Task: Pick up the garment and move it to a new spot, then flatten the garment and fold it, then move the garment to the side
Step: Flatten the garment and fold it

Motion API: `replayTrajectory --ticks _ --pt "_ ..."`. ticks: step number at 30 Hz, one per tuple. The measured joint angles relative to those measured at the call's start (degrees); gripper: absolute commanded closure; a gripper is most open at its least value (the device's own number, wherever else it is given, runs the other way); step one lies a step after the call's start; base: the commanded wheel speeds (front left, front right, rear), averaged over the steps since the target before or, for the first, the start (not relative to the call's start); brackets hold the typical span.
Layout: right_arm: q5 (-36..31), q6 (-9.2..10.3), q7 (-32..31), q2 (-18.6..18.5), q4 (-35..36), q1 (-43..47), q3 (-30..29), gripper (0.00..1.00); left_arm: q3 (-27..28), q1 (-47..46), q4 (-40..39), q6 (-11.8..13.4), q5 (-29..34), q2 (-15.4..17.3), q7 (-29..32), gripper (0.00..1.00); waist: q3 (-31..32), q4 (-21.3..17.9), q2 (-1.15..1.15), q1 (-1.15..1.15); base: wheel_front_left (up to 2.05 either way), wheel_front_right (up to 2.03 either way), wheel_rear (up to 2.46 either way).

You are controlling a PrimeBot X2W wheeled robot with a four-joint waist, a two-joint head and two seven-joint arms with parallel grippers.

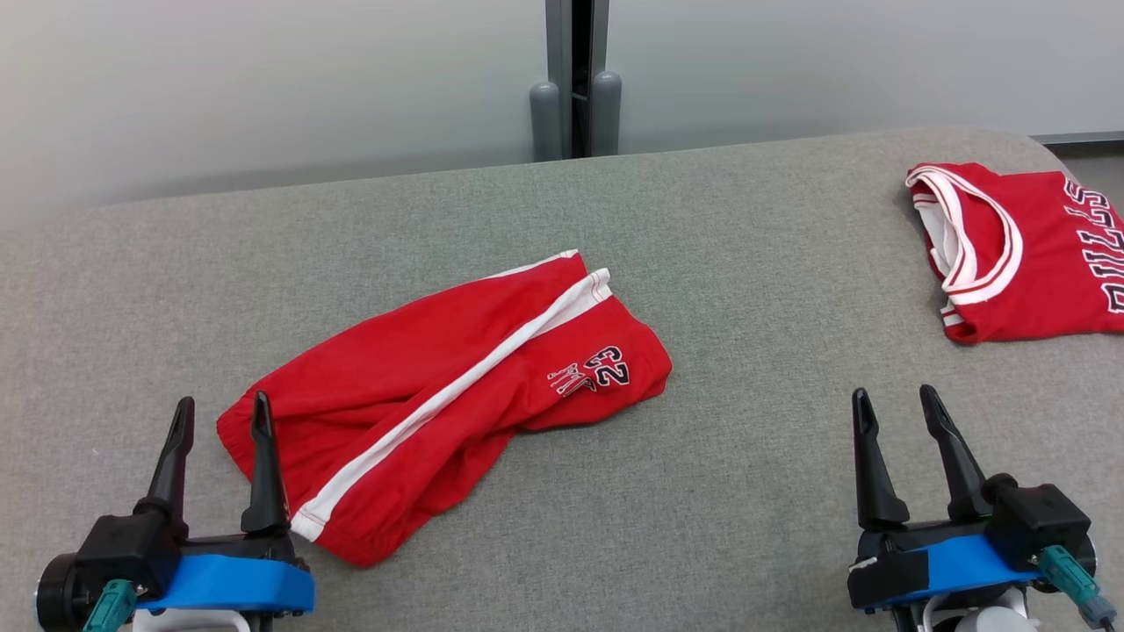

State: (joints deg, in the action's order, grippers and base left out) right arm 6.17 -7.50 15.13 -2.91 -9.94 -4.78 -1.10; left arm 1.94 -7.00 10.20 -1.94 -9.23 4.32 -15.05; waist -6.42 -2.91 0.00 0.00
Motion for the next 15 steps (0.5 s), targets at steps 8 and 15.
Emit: replayTrajectory --ticks 8,15 --pt "-1.1 0.0 0.0 -0.6 -1.2 -3.5 2.1 0.0 0.8 -0.6 0.1 -1.3 1.3 -1.0 0.0 0.0 -0.8 1.2 0.0 0.0 0.0 0.0 0.0" --pt "-1.9 -0.01 -1.4 -3.9 -7.0 -15.9 9.6 0.0 0.1 -2.1 0.1 -2.1 1.4 -1.4 0.0 0.0 -2.8 3.2 0.0 0.0 0.0 0.0 0.0"
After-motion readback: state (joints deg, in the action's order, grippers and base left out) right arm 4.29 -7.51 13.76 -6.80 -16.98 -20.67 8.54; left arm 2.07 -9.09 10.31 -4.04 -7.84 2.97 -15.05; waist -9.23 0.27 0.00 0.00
